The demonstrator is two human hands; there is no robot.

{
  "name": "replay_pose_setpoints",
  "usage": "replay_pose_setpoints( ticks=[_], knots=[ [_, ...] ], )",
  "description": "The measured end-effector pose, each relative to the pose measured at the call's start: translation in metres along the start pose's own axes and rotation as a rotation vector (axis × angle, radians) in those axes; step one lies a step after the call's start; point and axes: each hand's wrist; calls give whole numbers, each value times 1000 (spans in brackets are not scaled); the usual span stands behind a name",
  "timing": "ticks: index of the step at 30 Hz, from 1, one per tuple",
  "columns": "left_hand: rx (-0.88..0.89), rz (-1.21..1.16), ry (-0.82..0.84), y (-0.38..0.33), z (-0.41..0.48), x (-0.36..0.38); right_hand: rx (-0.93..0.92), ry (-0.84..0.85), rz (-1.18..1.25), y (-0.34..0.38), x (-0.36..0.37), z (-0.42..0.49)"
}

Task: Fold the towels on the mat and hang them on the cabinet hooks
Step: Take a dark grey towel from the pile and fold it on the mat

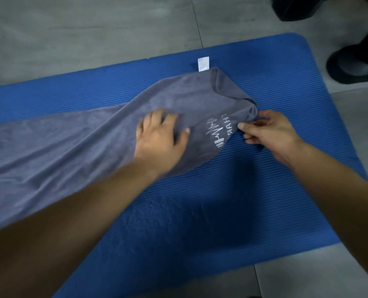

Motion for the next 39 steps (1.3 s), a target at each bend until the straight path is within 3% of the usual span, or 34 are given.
replay_pose_setpoints(
  ticks=[3, 6, 9, 13, 16, 20, 23, 25, 28, 34, 37, 39],
  knots=[
    [163, 36, 104, 0, -25, 1, 72, 136, 108, 5, 19, -9],
    [75, -126, 154, 19, -22, 2, 77, 165, 96, 8, 36, -12],
    [-108, -409, 87, 26, -8, -11, -96, 128, 241, 13, 47, -13],
    [-164, -560, 127, 28, 6, -27, -57, 435, 533, 20, 56, -19],
    [-246, -602, 174, 33, 11, -29, 24, 498, 352, 16, 69, -22],
    [-332, -602, 163, 36, 13, -25, -59, 455, 112, 15, 72, -28],
    [-235, -386, 131, 33, 7, -19, -216, 431, -35, 17, 63, -37],
    [-180, -195, 179, 28, -1, -14, -267, 283, 1, 13, 59, -37],
    [-108, -96, 320, 28, -11, -6, -243, 85, 51, 6, 50, -33],
    [-49, 149, 467, 31, -20, 8, 191, 331, -368, -4, -8, -53],
    [-39, 253, 440, 27, -24, 15, 209, 352, -430, -28, -28, -60],
    [-8, 276, 341, 18, -32, 19, 138, 300, -277, -46, -33, -63]
  ],
)
Point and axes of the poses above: each hand's wrist, its own z-axis towards the middle knuckle, its own x-axis out of the palm, y = z × x, and after that the axes turned 9 degrees about x, right-handed
